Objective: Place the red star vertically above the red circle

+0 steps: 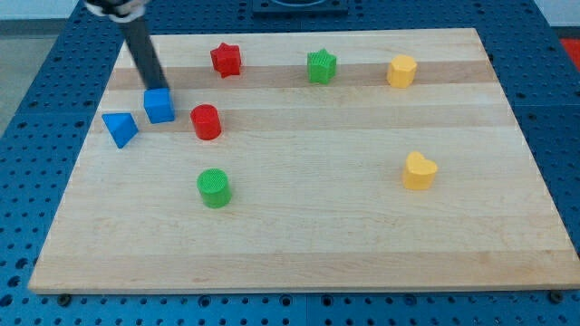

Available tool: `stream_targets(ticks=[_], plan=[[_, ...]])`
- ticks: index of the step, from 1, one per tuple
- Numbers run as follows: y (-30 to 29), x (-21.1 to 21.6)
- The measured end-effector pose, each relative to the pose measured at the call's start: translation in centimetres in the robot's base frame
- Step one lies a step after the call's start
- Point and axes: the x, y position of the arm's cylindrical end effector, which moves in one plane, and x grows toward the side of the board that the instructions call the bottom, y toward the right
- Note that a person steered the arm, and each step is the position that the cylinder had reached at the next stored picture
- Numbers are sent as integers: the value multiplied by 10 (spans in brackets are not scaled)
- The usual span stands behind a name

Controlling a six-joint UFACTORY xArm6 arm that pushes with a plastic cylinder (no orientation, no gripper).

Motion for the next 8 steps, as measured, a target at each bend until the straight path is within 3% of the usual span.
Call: stream_targets(ticks=[2,3,5,6,7,8], plan=[[37,4],[89,5],[91,5],[138,14],[139,14],[133,-35]])
